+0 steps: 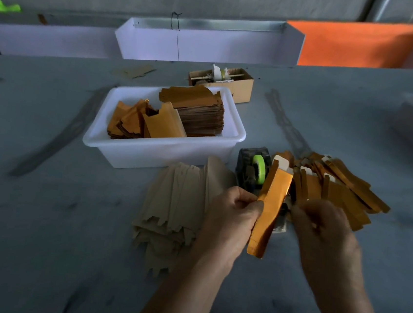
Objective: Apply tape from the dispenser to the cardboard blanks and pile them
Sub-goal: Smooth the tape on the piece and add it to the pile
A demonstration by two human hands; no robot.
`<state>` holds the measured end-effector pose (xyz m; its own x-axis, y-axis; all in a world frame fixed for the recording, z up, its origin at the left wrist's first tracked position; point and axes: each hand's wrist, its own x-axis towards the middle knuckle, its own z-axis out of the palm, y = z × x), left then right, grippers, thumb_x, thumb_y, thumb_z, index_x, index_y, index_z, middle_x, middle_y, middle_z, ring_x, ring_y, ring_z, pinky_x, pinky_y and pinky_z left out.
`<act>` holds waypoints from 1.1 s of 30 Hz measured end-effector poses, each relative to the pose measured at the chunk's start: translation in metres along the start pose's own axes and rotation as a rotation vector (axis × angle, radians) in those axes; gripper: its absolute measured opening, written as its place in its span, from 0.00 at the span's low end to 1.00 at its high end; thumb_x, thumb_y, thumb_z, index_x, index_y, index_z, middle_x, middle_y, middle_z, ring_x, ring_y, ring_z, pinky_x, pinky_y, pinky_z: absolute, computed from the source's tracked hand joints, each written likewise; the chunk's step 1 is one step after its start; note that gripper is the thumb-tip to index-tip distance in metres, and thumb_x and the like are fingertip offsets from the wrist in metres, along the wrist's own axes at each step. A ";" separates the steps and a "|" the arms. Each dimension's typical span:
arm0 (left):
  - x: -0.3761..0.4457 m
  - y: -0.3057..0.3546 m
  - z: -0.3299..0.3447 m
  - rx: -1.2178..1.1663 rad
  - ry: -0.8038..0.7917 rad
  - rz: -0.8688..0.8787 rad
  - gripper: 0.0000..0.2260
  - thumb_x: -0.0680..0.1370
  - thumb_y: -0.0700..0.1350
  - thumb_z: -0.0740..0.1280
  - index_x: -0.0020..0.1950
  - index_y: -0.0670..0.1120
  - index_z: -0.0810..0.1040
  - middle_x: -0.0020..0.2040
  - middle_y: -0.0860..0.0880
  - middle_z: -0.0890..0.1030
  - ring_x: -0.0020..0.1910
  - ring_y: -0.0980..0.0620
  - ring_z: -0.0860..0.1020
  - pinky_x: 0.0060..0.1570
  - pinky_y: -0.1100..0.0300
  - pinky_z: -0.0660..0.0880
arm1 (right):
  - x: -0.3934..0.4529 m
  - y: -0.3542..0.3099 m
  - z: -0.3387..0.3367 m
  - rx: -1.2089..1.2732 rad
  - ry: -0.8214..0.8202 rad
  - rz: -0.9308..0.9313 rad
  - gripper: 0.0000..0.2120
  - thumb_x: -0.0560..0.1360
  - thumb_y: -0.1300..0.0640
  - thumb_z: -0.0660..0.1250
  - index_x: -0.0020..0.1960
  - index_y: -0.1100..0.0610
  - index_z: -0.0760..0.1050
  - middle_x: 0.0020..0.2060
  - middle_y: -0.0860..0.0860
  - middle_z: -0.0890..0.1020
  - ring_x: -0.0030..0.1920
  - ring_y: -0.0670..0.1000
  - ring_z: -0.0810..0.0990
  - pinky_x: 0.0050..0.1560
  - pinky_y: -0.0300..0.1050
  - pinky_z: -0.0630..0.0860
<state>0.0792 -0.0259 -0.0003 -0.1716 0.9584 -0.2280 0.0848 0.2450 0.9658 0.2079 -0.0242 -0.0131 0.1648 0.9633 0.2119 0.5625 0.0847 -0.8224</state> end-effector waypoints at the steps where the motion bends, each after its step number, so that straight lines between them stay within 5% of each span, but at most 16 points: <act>1: 0.000 0.000 -0.001 -0.010 -0.003 -0.005 0.03 0.77 0.45 0.67 0.43 0.50 0.77 0.42 0.49 0.82 0.38 0.55 0.80 0.37 0.62 0.76 | 0.001 -0.002 -0.006 0.169 -0.038 0.087 0.06 0.75 0.60 0.65 0.40 0.54 0.73 0.38 0.50 0.78 0.40 0.52 0.77 0.38 0.42 0.72; 4: -0.004 0.001 -0.003 -0.067 0.001 -0.033 0.05 0.76 0.42 0.68 0.40 0.49 0.77 0.35 0.49 0.80 0.28 0.61 0.76 0.27 0.68 0.72 | 0.004 -0.012 -0.022 0.472 -0.237 0.221 0.07 0.74 0.63 0.64 0.42 0.54 0.78 0.36 0.51 0.82 0.39 0.49 0.80 0.41 0.46 0.75; 9: -0.012 0.006 -0.008 -0.106 -0.038 -0.036 0.06 0.76 0.40 0.69 0.39 0.46 0.78 0.31 0.50 0.80 0.25 0.58 0.76 0.27 0.66 0.74 | 0.007 -0.022 -0.026 0.409 -0.437 0.081 0.09 0.73 0.63 0.64 0.42 0.52 0.81 0.38 0.49 0.84 0.39 0.45 0.81 0.40 0.41 0.73; 14: -0.016 0.008 -0.012 -0.067 -0.038 -0.046 0.04 0.74 0.42 0.71 0.40 0.50 0.80 0.40 0.49 0.84 0.42 0.51 0.83 0.49 0.51 0.81 | 0.008 -0.027 -0.023 0.291 -0.434 -0.056 0.11 0.73 0.61 0.66 0.46 0.47 0.81 0.39 0.48 0.83 0.40 0.44 0.80 0.35 0.33 0.75; 18: -0.021 0.010 -0.014 -0.113 -0.057 -0.046 0.07 0.74 0.41 0.70 0.37 0.50 0.81 0.35 0.51 0.84 0.35 0.55 0.83 0.43 0.58 0.82 | 0.007 -0.028 -0.023 0.115 -0.395 -0.135 0.13 0.71 0.57 0.68 0.54 0.45 0.74 0.38 0.48 0.83 0.40 0.46 0.82 0.40 0.43 0.77; 22: -0.023 0.010 -0.014 -0.133 -0.086 -0.033 0.04 0.75 0.41 0.70 0.42 0.49 0.82 0.38 0.50 0.85 0.38 0.55 0.84 0.41 0.62 0.81 | 0.008 -0.031 -0.019 0.087 -0.330 -0.134 0.10 0.70 0.57 0.70 0.46 0.49 0.70 0.38 0.42 0.83 0.37 0.43 0.82 0.36 0.40 0.75; 33: -0.027 0.010 -0.016 -0.116 -0.126 -0.011 0.06 0.77 0.45 0.67 0.42 0.48 0.82 0.42 0.47 0.85 0.43 0.50 0.84 0.49 0.52 0.81 | 0.004 -0.040 -0.019 -0.090 -0.264 -0.162 0.11 0.69 0.55 0.72 0.45 0.50 0.70 0.33 0.45 0.80 0.33 0.40 0.79 0.32 0.34 0.75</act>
<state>0.0694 -0.0519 0.0179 -0.0467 0.9682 -0.2457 -0.0320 0.2444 0.9691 0.2011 -0.0285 0.0310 -0.1423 0.9729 0.1823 0.6357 0.2310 -0.7366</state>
